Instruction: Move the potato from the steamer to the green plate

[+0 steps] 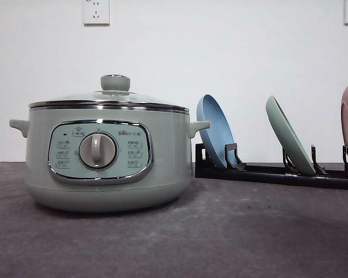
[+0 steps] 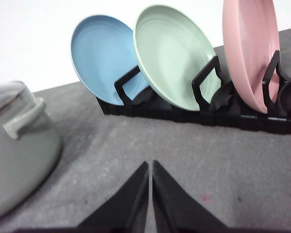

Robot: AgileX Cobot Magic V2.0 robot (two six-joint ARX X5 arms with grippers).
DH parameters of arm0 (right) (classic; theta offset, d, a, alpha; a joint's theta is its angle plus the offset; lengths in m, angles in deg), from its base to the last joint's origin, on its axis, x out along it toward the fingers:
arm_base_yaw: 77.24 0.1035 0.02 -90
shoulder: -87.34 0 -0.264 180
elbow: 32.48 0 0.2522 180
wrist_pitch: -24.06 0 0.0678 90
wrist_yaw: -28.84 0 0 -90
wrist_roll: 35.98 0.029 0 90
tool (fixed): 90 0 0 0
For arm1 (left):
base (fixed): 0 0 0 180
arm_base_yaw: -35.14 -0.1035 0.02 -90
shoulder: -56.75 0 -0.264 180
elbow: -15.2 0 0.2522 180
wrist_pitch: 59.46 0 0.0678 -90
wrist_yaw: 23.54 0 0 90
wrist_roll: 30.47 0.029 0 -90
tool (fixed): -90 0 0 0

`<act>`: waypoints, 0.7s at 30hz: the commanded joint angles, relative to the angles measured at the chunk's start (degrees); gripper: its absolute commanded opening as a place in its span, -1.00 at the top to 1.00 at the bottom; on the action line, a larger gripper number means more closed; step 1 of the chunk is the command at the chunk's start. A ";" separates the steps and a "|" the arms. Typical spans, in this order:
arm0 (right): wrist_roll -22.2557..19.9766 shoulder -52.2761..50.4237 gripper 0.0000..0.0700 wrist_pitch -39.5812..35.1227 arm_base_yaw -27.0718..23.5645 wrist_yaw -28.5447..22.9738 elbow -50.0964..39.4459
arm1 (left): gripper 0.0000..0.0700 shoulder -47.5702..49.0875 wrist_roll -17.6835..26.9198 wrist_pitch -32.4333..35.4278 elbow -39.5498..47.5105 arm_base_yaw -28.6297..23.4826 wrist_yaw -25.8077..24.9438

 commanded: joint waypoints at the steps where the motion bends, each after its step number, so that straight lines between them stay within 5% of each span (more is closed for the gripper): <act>1: 1.57 -0.07 1.00 -0.90 -0.02 -0.02 2.03 | 0.99 0.07 -3.02 0.57 -2.25 -0.11 0.07; 9: 1.53 0.00 1.00 0.66 -0.02 -0.02 9.90 | 0.99 -2.31 -2.27 -3.90 -12.65 -0.11 -1.25; 21: -2.85 10.47 1.00 12.40 -0.02 0.07 26.08 | 0.99 -14.54 10.04 -17.69 -30.78 -0.09 -5.17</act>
